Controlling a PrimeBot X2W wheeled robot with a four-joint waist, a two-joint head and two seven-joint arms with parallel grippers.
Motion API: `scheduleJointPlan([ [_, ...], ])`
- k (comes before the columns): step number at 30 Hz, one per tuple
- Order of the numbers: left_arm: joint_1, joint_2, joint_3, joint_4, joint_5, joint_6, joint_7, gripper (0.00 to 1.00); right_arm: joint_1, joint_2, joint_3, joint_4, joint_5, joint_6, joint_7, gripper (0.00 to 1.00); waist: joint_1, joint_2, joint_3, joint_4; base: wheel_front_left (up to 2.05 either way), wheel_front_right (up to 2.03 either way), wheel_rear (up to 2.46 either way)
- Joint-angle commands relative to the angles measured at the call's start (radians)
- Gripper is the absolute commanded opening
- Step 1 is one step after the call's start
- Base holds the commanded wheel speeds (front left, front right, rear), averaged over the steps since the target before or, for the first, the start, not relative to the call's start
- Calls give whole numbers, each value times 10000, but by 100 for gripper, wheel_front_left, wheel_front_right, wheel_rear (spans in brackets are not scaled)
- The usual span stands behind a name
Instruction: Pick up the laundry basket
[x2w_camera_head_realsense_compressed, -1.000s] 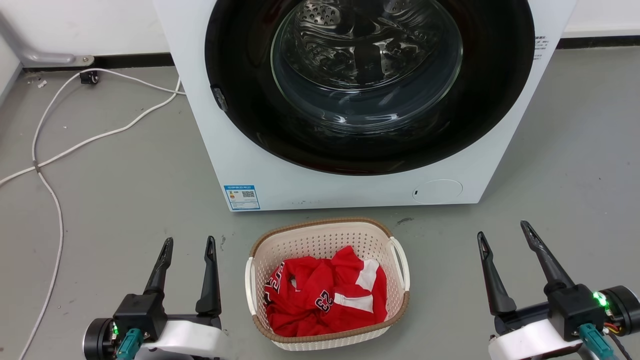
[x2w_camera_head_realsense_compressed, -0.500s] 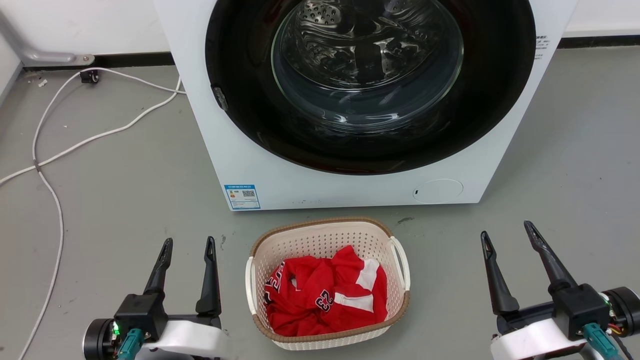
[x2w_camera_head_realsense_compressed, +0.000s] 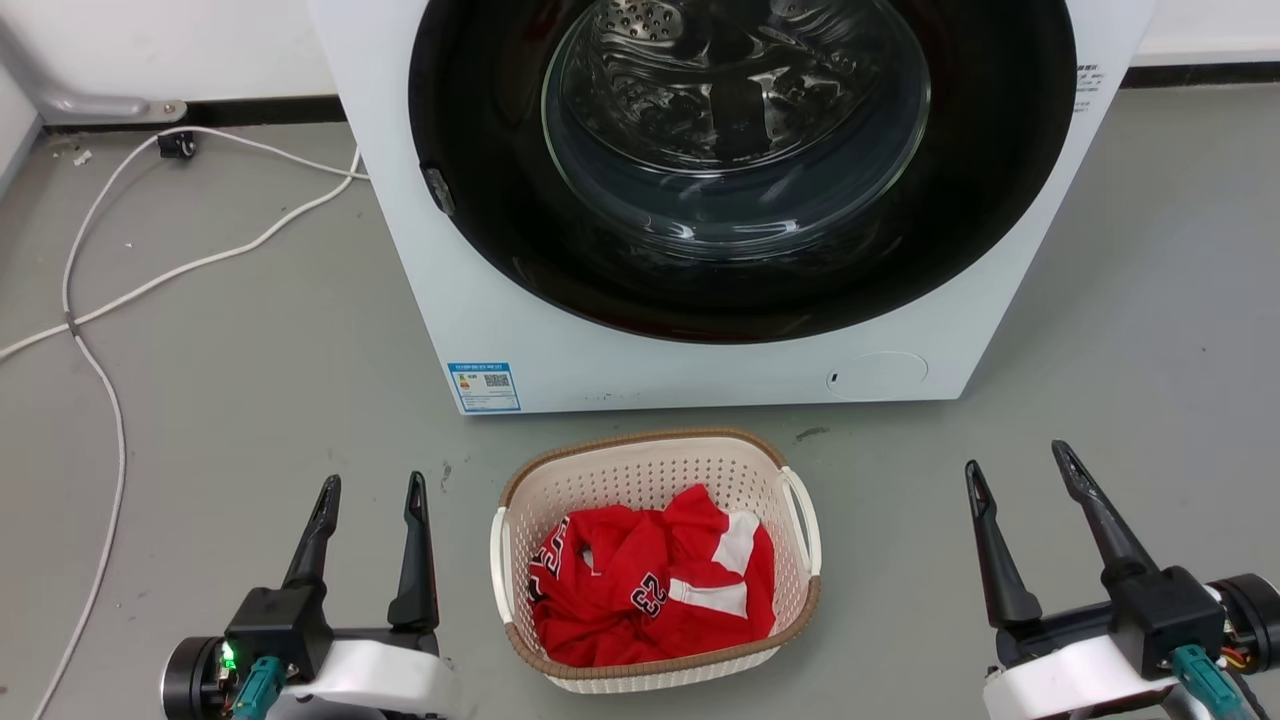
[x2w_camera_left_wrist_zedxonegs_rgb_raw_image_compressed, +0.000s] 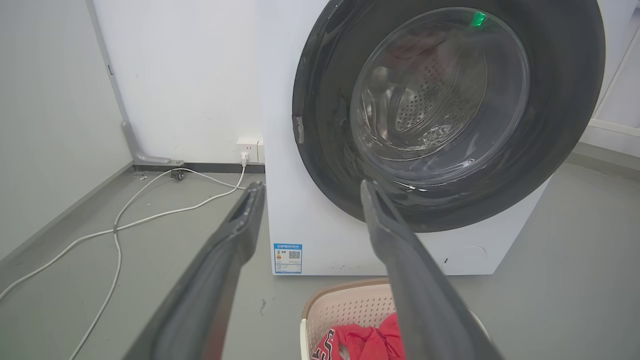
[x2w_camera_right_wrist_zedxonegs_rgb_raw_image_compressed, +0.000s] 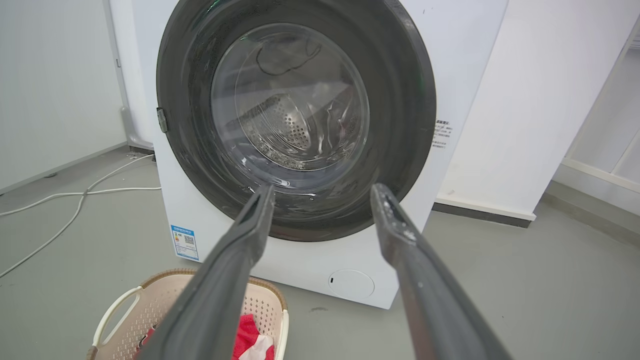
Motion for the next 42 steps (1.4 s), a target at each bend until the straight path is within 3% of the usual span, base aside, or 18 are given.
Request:
scheduleJointPlan([
  [1, -148, 23, 33, -2, 51, -45, -31, 100, -129, -23, -28, -19, 60, -7, -21, 100, 0, 0, 118, -2, 0, 0, 0],
  [13, -1676, 22, -32, 1330, 64, -210, -30, 100, -1418, -18, 40, 752, -279, -7, -21, 100, 0, 0, 1307, 104, 0, 0, 0],
  [34, -6354, 148, -117, 7713, 45, -779, -30, 100, -6046, -221, 1456, 6015, -1281, -7, -21, 100, 0, 0, 4870, 59, 0, 0, 0],
  [42, -7754, 303, -205, 9314, -233, -1008, -30, 100, -7638, -470, 1795, 7950, -1241, -7, -21, 100, 0, 0, 5900, 145, 0, 0, 0],
])
